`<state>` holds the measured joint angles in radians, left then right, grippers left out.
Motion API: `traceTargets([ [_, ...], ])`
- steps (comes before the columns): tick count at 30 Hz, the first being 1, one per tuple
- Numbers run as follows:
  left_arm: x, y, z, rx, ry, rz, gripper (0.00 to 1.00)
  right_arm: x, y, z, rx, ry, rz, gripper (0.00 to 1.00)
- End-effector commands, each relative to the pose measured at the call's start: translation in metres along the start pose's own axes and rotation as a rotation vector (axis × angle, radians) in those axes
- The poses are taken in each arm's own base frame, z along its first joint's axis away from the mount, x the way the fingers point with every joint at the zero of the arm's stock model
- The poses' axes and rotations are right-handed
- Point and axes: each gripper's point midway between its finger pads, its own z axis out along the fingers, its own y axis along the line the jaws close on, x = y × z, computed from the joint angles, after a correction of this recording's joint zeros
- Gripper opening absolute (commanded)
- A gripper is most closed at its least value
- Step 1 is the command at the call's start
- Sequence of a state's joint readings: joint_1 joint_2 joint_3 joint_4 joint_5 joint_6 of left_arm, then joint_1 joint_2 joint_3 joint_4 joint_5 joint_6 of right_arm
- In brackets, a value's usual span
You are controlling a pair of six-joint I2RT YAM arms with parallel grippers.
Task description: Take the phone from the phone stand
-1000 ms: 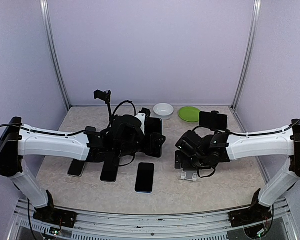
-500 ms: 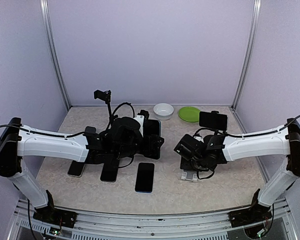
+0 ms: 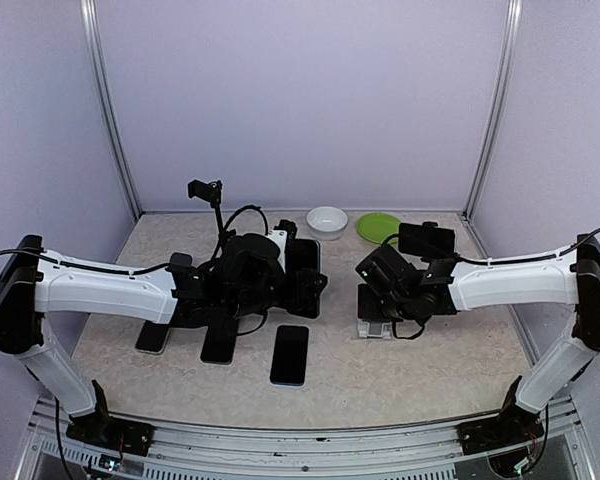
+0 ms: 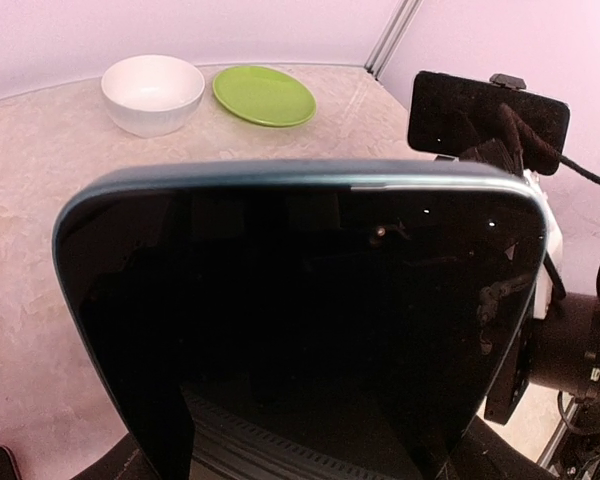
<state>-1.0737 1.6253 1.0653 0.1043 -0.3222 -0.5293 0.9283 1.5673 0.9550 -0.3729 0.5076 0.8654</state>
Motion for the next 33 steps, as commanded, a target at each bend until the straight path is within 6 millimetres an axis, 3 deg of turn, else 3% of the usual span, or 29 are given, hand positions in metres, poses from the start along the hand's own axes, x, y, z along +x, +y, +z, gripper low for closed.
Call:
traceTargets([
  [1,-0.023,-0.001,-0.010,0.018,-0.071,-0.043,0.57,-0.050,0.025,0.003,-0.094,-0.112,-0.065,0.47],
  [12,-0.018,0.005,-0.010,0.005,-0.062,-0.050,0.57,-0.089,0.037,0.038,-0.121,-0.150,-0.102,0.49],
  [20,-0.014,0.006,-0.010,0.001,-0.047,-0.052,0.57,-0.092,0.034,0.063,-0.100,-0.132,-0.114,0.52],
  [27,-0.013,0.005,-0.010,0.006,-0.041,-0.068,0.56,-0.090,0.035,0.072,-0.099,-0.120,-0.106,0.68],
  [33,-0.008,0.002,-0.011,0.011,-0.028,-0.083,0.56,-0.100,0.037,0.061,-0.113,-0.138,-0.109,0.94],
])
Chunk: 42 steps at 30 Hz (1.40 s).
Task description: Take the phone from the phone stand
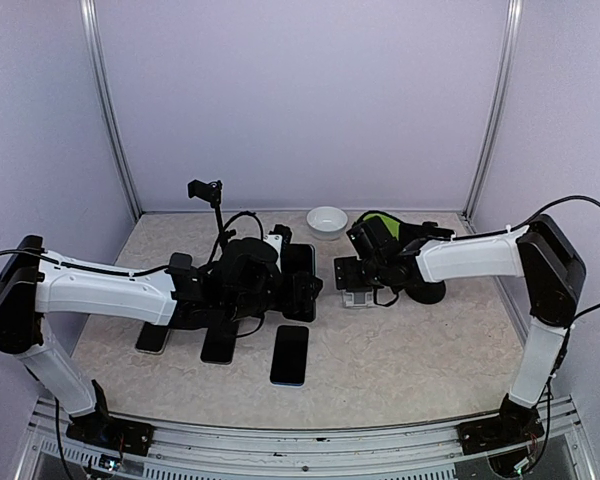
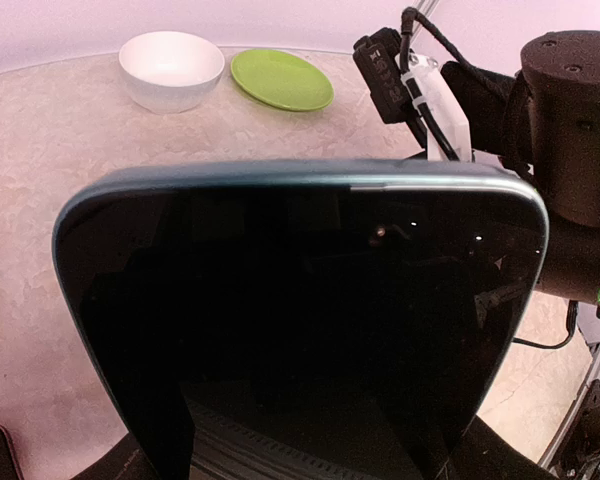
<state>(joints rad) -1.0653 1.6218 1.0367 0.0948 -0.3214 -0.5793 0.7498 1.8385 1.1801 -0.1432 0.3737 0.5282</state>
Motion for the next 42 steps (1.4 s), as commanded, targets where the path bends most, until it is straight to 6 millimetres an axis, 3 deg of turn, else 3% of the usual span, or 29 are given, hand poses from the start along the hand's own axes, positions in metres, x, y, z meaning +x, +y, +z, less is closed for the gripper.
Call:
traceTargets([
  [1,-0.016,-0.012,-0.012,0.040,-0.048,-0.043,0.56,-0.032,0.007,-0.013,-0.040,-0.073,0.020,0.96],
  [6,-0.004,-0.027,-0.011,0.046,-0.024,-0.061,0.54,-0.050,0.016,-0.037,-0.105,-0.122,-0.001,1.00],
  [14,0.042,-0.068,0.002,0.063,0.078,-0.090,0.53,-0.092,0.032,-0.115,-0.256,-0.300,-0.066,1.00],
  [16,0.055,-0.076,0.006,0.062,0.111,-0.099,0.52,-0.104,0.029,-0.139,-0.285,-0.353,-0.065,1.00],
  [22,0.089,-0.091,0.026,0.042,0.224,-0.153,0.51,-0.117,0.010,-0.184,-0.282,-0.449,-0.062,1.00],
  [29,0.127,-0.099,0.053,-0.005,0.357,-0.189,0.51,-0.112,-0.017,-0.199,-0.205,-0.480,-0.065,1.00],
  [42,0.164,-0.091,0.087,-0.118,0.475,-0.205,0.58,-0.102,-0.082,-0.216,-0.167,-0.527,-0.033,1.00],
])
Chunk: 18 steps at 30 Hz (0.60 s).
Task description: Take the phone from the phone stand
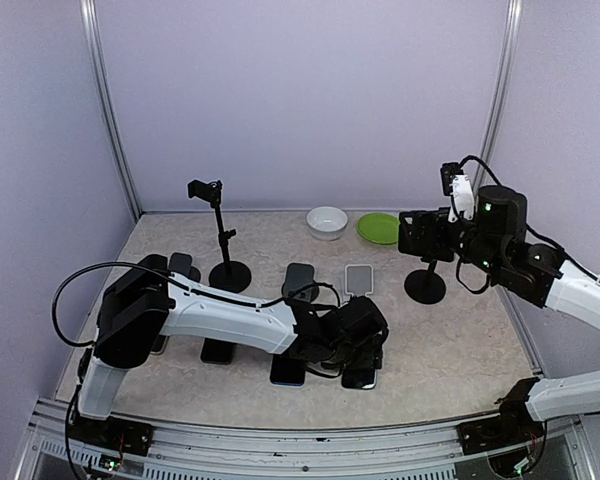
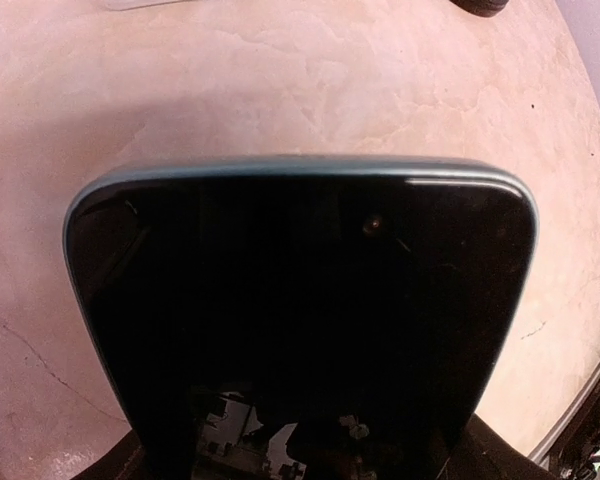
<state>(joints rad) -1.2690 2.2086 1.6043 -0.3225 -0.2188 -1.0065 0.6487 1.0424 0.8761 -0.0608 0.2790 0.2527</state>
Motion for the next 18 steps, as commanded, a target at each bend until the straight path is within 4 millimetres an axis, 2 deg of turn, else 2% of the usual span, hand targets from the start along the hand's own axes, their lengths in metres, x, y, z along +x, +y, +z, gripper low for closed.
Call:
traceTargets([
  [1,0.000,0.001,0.006,-0.031,0.025,-0.038,0.58,-0.004,-0.016,-0.008,0.006,-0.023,0.006,1.00],
  [4,0.001,0.005,0.012,-0.068,0.036,-0.044,0.62,0.000,-0.026,-0.008,0.020,-0.019,0.023,1.00],
  [8,0.005,0.018,0.018,-0.147,0.055,-0.056,0.73,0.006,-0.036,-0.007,0.030,-0.008,0.039,1.00],
  [13,0.006,0.022,0.020,-0.175,0.065,-0.060,0.82,0.006,-0.046,-0.007,0.040,-0.006,0.050,1.00],
  [18,0.007,0.023,0.021,-0.183,0.073,-0.051,0.98,0.010,-0.058,-0.005,0.041,0.009,0.063,1.00],
])
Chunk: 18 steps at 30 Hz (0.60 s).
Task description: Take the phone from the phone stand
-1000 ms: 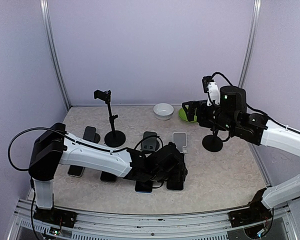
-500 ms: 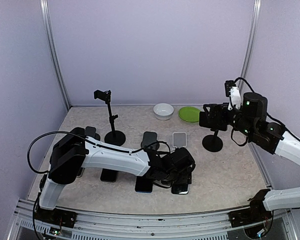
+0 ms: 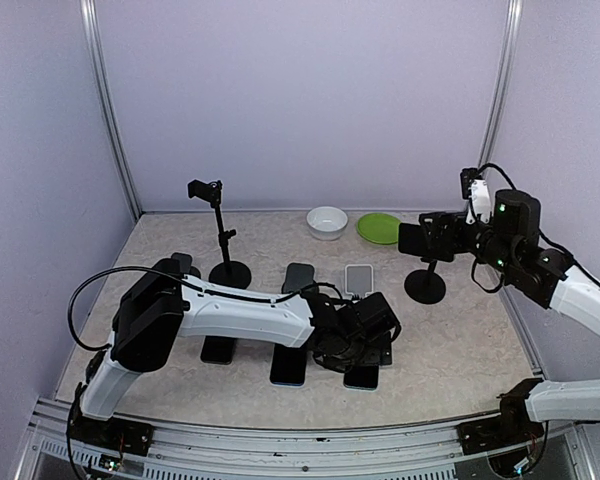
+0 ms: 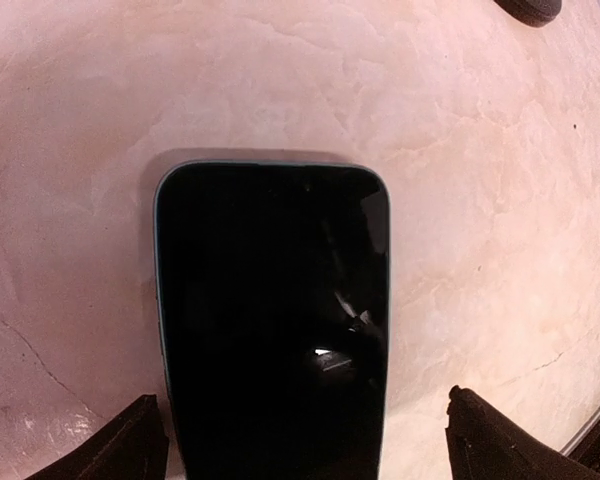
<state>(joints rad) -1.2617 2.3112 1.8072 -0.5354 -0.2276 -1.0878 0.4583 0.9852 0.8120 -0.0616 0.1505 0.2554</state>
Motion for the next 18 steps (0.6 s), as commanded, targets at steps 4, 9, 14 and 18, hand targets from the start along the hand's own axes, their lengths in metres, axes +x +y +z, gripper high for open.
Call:
traceTargets([
  [4,0.003,0.013,0.008,-0.036,0.020,0.038,0.99,0.003,-0.016,-0.002,-0.040,0.008,0.028,1.00],
  [9,-0.012,-0.011,-0.020,0.126,-0.039,0.123,0.99,-0.001,-0.033,-0.009,-0.093,-0.020,0.045,1.00],
  [14,-0.027,-0.024,-0.048,0.248,-0.109,0.202,0.99,0.005,-0.047,-0.012,-0.195,-0.017,0.106,0.97],
  [18,-0.043,-0.031,-0.071,0.310,-0.184,0.265,0.99,0.017,-0.040,-0.012,-0.274,0.007,0.136,0.93],
])
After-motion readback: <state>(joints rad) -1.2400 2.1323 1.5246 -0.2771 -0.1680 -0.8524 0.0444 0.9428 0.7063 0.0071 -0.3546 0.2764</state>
